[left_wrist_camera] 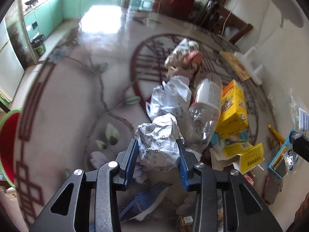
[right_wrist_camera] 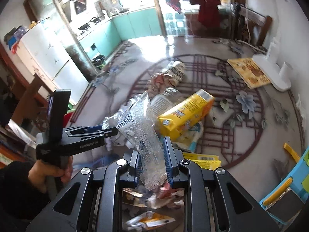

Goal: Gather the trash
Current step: 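Carry foil and plastic bag over red bucket and open both tools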

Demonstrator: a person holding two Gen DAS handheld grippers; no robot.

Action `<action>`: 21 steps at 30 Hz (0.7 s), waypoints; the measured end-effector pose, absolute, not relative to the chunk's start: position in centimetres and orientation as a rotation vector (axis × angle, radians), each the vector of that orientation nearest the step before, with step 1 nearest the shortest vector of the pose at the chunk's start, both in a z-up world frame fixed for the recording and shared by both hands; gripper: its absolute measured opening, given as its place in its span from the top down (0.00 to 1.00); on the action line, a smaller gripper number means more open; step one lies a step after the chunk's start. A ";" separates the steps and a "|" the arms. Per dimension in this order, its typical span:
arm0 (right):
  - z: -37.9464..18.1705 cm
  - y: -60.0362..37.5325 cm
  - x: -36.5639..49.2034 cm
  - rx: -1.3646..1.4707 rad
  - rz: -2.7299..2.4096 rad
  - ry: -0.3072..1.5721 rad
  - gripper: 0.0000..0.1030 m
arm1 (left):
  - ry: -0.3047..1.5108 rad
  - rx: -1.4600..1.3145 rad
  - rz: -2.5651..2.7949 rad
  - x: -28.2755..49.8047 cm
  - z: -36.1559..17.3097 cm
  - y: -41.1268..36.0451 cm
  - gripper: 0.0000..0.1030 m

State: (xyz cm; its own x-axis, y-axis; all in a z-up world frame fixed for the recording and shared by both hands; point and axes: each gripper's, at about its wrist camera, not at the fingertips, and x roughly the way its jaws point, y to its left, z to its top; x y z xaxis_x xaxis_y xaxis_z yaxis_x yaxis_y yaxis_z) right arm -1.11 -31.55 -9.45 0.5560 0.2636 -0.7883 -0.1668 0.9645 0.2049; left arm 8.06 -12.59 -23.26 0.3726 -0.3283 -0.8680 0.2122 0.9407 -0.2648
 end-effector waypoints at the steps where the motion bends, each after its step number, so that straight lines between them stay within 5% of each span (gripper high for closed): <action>1: -9.2 -31.0 -1.2 0.100 0.262 0.939 0.81 | 1.119 -0.117 -0.344 7.7 -22.5 -12.1 0.65; 11: -6.5 -23.0 0.3 -0.002 0.263 0.859 0.81 | 0.907 -0.092 -0.312 4.7 -13.7 -3.4 0.65; 21: -6.2 -12.1 2.9 -0.106 0.238 0.832 0.81 | 0.876 -0.112 -0.234 5.1 -12.6 9.8 0.65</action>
